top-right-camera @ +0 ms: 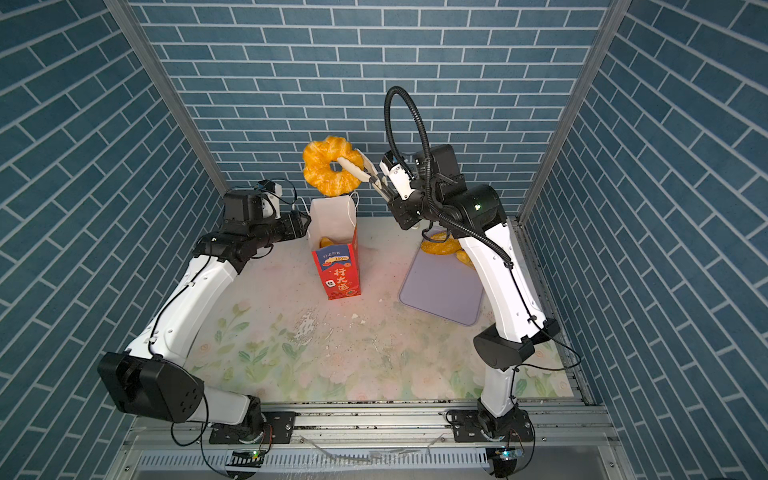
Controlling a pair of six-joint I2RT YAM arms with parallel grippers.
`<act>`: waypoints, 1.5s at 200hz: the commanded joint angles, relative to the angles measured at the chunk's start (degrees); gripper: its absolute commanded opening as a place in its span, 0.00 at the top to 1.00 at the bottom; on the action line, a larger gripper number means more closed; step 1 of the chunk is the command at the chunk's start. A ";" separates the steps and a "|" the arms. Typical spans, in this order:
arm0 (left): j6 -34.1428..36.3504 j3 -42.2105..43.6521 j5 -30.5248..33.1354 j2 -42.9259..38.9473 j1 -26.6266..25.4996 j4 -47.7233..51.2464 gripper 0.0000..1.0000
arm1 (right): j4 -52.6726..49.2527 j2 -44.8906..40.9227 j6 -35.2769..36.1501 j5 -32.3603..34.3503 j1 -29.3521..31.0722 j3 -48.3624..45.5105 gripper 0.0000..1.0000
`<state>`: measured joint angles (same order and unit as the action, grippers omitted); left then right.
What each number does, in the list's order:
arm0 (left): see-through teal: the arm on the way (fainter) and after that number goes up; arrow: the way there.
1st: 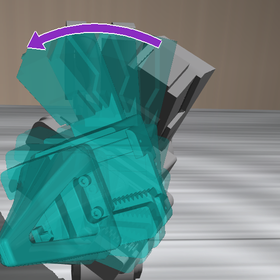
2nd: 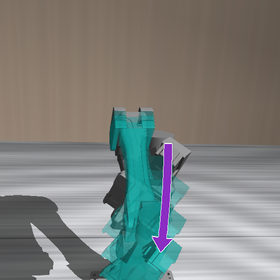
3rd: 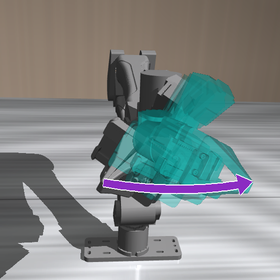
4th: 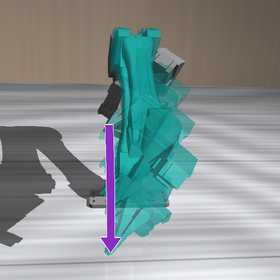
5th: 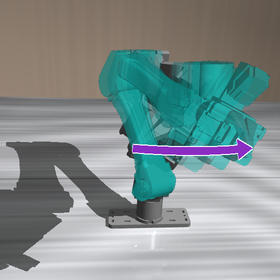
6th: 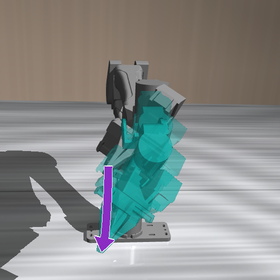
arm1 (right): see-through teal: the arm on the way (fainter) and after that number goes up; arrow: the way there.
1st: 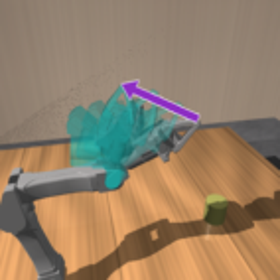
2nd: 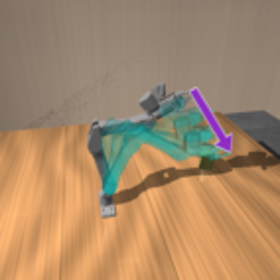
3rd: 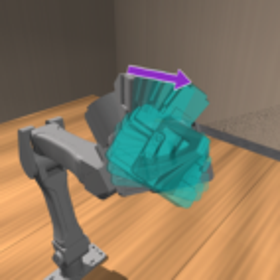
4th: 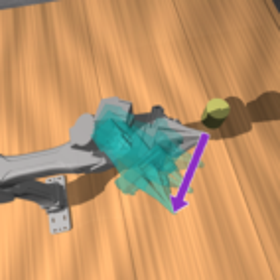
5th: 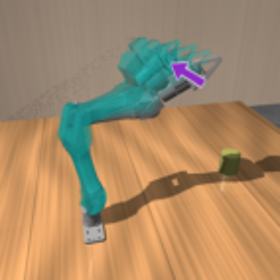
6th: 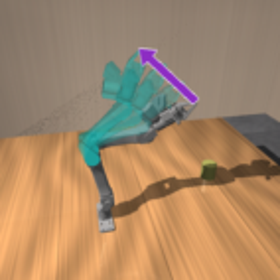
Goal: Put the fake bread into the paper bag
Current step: 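Carry the ring croissant with the tongs over the bag opening, then open the tongs to drop the ring croissant into the bag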
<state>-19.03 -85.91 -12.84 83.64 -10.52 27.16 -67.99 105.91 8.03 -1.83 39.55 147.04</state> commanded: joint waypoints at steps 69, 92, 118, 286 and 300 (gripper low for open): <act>-3.38 2.65 3.18 1.53 2.44 -2.02 0.58 | 7.17 -0.76 2.07 7.65 4.46 -12.35 0.93; -3.12 2.80 2.26 1.70 2.44 -1.94 0.63 | 7.37 -1.56 2.94 8.69 4.90 -15.89 0.92; -2.90 3.14 1.63 1.46 2.44 -1.85 0.66 | 6.26 -1.48 3.02 11.57 5.35 -16.90 0.75; -1.90 4.16 -0.87 -0.44 2.44 -1.58 0.67 | 10.51 -7.47 2.24 18.38 5.30 -15.31 0.60; -1.72 4.25 -1.05 -0.62 2.44 -1.45 0.67 | 10.59 -9.00 1.90 18.98 4.58 -16.54 0.61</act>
<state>-21.87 -82.54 -13.10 84.64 -8.10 25.87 -60.29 101.45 10.35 14.13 44.88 131.48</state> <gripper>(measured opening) 0.334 0.397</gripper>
